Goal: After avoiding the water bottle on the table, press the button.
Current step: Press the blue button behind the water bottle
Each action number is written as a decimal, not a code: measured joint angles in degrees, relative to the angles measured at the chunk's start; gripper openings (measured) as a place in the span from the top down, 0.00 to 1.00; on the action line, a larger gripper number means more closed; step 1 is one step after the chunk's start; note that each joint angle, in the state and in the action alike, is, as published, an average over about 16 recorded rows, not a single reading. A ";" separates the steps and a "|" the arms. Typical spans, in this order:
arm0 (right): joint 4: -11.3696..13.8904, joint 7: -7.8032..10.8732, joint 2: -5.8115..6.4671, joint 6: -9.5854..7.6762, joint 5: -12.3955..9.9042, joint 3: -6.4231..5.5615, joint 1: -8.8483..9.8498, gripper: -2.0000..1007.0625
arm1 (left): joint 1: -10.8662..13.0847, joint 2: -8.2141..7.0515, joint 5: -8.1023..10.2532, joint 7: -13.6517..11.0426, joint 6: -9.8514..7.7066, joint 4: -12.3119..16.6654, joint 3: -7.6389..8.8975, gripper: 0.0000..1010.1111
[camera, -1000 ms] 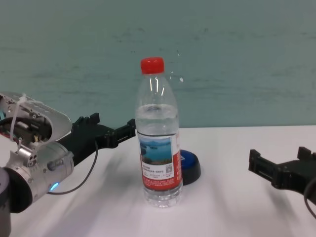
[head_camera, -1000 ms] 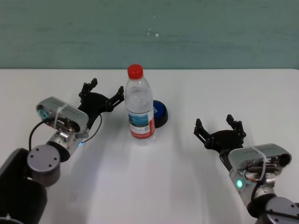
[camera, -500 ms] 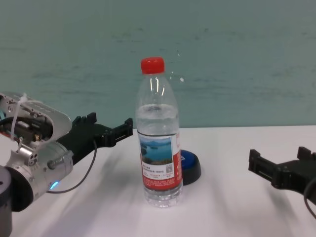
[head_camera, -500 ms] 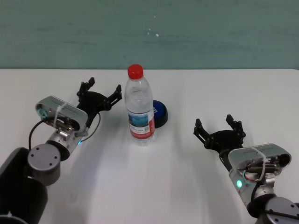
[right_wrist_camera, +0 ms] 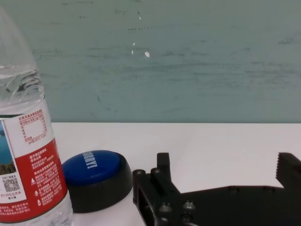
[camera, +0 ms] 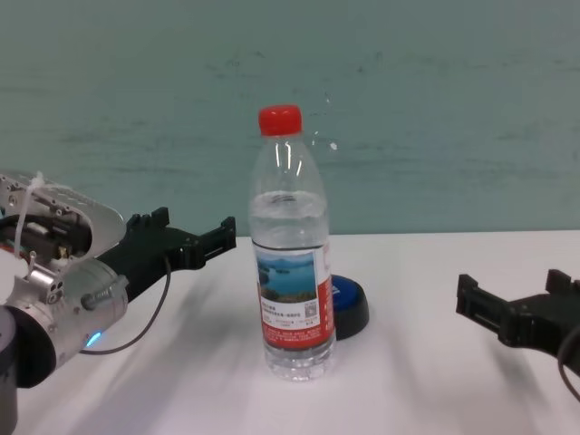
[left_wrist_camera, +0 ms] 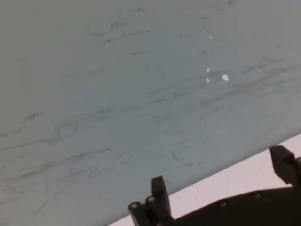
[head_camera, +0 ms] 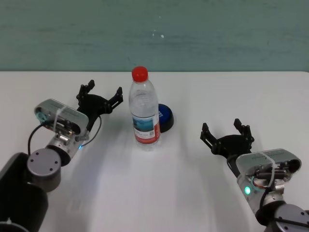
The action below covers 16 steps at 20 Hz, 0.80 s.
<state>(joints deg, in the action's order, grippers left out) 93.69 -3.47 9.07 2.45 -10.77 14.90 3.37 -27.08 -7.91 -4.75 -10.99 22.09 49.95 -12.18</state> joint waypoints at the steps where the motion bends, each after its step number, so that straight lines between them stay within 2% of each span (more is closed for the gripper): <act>1: 0.00 0.00 0.00 0.00 0.00 0.00 0.00 0.00 | 0.00 -0.01 0.00 -0.01 -0.02 -0.02 0.06 0.00; 16: 0.00 0.00 0.00 0.00 0.00 0.00 0.00 0.00 | 0.02 -0.03 0.22 -0.42 -0.36 -0.08 0.47 0.00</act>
<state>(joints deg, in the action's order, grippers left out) 93.69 -3.47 9.07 2.45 -10.77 14.90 3.37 -27.06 -7.95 -4.53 -11.41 21.72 49.87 -11.71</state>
